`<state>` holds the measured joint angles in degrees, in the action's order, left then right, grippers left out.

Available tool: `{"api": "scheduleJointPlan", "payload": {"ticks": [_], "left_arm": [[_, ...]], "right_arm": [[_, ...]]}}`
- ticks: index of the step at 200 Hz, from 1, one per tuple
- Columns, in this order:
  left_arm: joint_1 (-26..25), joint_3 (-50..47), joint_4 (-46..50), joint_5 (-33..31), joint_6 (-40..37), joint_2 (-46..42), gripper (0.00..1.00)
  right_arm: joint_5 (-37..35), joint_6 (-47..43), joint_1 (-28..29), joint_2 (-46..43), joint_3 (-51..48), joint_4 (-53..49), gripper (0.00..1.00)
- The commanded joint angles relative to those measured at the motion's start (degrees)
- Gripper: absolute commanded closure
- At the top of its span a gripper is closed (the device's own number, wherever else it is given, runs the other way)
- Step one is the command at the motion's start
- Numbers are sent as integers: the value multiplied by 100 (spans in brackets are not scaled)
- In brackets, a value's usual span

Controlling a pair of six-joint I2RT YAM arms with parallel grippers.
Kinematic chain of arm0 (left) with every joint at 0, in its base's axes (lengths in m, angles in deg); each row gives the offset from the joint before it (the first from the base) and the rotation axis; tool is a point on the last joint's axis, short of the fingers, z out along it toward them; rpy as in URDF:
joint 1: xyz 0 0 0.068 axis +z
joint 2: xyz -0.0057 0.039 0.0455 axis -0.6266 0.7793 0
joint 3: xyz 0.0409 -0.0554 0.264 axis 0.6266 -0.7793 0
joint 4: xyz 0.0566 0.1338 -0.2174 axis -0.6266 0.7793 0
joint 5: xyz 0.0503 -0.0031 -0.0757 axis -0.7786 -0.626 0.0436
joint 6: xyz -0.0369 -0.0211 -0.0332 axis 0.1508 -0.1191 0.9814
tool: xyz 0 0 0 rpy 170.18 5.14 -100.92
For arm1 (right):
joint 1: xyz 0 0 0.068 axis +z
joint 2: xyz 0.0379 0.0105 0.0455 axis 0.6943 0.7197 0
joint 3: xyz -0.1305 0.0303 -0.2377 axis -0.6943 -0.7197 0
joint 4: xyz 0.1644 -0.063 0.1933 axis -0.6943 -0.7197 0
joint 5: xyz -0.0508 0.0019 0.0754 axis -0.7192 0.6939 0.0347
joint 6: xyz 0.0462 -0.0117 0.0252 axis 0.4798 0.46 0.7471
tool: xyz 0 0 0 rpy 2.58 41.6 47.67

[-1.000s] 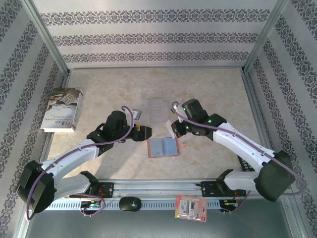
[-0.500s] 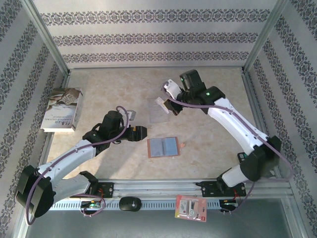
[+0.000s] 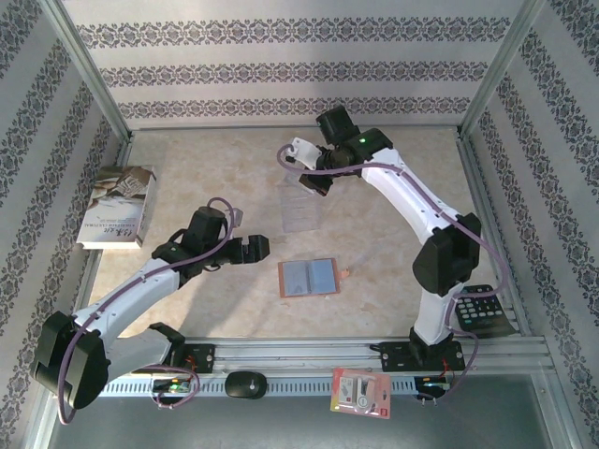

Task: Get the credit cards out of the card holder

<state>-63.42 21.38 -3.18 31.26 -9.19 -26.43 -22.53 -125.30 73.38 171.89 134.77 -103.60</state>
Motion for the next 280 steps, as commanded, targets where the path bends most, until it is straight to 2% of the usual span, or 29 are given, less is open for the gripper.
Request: {"api": "scheduleJointPlan", "payload": {"ticks": [1,140,246,280], "left_arm": [[149,0,97,14,88,4,0],[305,41,104,134,92,286,0],[336,59,50,177,57,535,0],[386,23,15,220,32,548,0]], "right_arm": [[-193,-527,73,221,68,-362,100],[-480,-1248,267,1212,88,-281,100],[-624,-1451,231,1490,-22,-46,100],[-444,-1439,273,1499,20,-169,100]]}}
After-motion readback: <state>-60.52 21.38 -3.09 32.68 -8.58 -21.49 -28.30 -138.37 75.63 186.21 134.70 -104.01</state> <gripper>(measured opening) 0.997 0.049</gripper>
